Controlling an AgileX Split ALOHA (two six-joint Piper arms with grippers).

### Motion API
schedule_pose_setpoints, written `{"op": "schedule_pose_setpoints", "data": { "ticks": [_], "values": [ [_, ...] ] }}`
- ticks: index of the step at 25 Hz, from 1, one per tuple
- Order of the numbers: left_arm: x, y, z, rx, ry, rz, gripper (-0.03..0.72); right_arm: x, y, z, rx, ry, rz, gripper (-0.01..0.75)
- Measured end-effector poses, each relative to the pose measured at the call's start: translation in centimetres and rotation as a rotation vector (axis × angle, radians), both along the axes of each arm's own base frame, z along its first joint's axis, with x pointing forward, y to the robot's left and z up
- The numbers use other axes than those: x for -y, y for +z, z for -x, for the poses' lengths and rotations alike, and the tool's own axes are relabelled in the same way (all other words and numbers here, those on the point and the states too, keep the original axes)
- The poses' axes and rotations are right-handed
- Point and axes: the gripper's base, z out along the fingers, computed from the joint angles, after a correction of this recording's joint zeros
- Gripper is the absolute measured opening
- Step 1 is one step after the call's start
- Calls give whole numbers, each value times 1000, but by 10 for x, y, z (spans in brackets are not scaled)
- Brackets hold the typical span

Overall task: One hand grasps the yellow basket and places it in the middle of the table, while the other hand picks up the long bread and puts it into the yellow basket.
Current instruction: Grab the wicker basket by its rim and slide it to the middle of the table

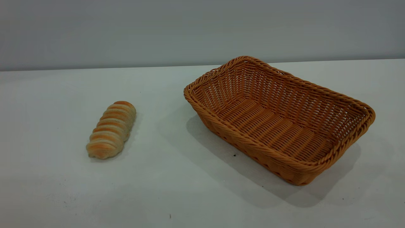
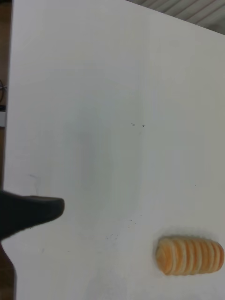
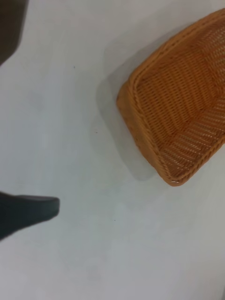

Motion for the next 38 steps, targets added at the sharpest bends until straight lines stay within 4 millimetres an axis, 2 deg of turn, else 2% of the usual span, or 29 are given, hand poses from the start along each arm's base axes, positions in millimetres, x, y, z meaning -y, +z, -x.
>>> {"op": "schedule_pose_setpoints", "data": {
  "ticks": [12, 17, 20, 24, 28, 31, 34, 38],
  "values": [
    [0, 0, 0, 1, -9, -12, 515, 0, 0, 0, 0, 0, 0, 490],
    [3, 15, -5, 127, -38, 1, 515, -4, 8, -5, 14, 21, -41, 490],
    [4, 18, -20, 60, -47, 21, 515, -9, 13, -33, -86, 44, -106, 490],
    [3, 20, -49, -38, -46, 29, 515, -14, 11, -82, -217, 33, -197, 490],
    [4, 21, -69, -58, -30, 72, 515, -15, 0, -127, -291, -21, -269, 490],
    [3, 22, -75, -46, -22, 81, 515, -15, -10, -159, -297, -88, -359, 490],
    [3, 23, -77, -34, -21, 81, 515, -14, -26, -189, -308, -175, -440, 490],
    [3, 23, -78, -31, -12, 94, 515, -13, -65, -223, -431, -230, -434, 490]
  ]
}}
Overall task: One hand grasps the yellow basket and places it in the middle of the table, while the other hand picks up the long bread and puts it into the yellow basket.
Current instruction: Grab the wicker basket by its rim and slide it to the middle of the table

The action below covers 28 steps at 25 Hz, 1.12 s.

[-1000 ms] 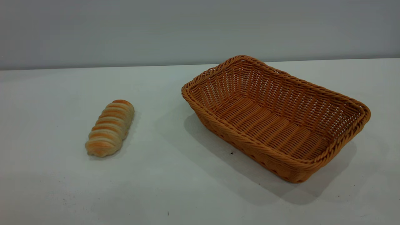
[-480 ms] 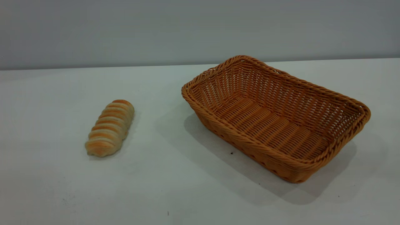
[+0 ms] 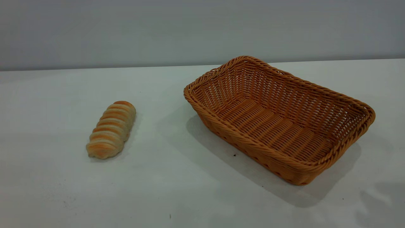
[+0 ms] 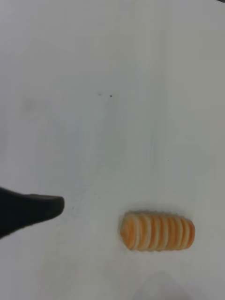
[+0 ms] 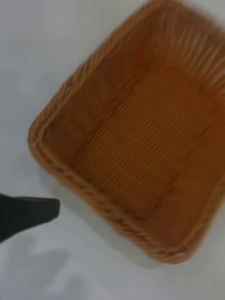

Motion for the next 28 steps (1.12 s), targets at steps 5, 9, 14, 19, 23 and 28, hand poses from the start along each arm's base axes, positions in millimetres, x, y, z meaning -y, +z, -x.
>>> {"op": "schedule_pose_setpoints", "data": {
  "ticks": [5, 9, 14, 19, 23, 28],
  "values": [
    [0, 0, 0, 0, 14, 17, 515, -3, -40, -37, -135, 17, -28, 543],
    [0, 0, 0, 0, 16, 19, 515, -6, -64, -63, -198, -6, -78, 571],
    [0, 0, 0, 0, 17, 20, 515, -7, -93, -82, -275, -46, -112, 574],
    [0, 0, 0, -1, 16, 18, 515, -8, -116, -87, -340, -84, -132, 576],
    [0, 0, 0, -2, 15, 17, 515, -13, -127, -91, -362, -98, -136, 577],
    [0, 0, 0, -2, 15, 16, 515, -29, -146, -101, -392, -68, -119, 558]
  ]
}}
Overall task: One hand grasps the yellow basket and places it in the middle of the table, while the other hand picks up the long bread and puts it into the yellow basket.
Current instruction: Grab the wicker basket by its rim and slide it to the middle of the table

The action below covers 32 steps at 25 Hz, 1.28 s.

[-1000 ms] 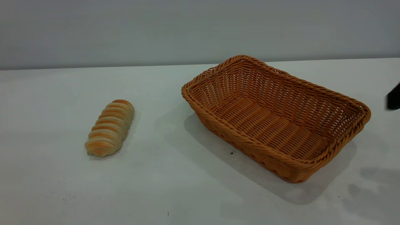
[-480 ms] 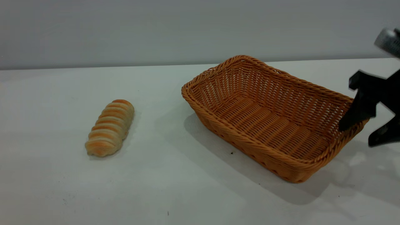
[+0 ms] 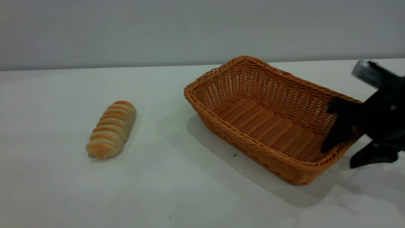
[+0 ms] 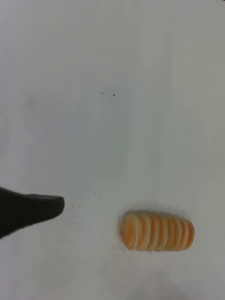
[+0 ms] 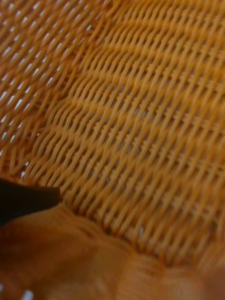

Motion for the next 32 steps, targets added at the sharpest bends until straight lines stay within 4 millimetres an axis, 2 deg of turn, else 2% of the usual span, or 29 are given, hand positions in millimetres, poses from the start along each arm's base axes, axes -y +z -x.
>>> {"op": "schedule_pose_setpoints", "data": {
  "ticks": [2, 3, 7, 8, 12, 17, 22, 27, 29, 32],
  "values": [
    [0, 0, 0, 0, 0, 0, 515, -5, -4, -2, -7, 6, -2, 503],
    [0, 0, 0, 0, 0, -1, 515, -6, -4, -3, -6, 2, -4, 448],
    [-1, 0, 0, -1, 2, -8, 515, -6, -1, -7, 2, -37, -18, 147],
    [-1, 0, 0, -1, 3, -11, 515, -6, 0, -7, 10, -16, -11, 91],
    [-1, 0, 0, -3, 4, -19, 515, -10, 4, -7, 29, 71, -7, 94],
    [-1, 0, 0, -6, 4, -19, 515, -24, 17, -24, 69, 195, -52, 94],
    [-1, 0, 0, -7, 5, -20, 515, -65, 17, -33, 54, 338, -85, 94],
    [-1, -1, 1, -13, 5, -19, 515, -101, 1, -38, 7, 427, -99, 97],
    [-1, -1, 1, -15, 5, -19, 515, -106, 2, -41, 13, 435, -102, 120],
    [-1, -1, 1, -22, 5, -19, 515, -107, 6, -45, 23, 436, -110, 225]
  ]
}}
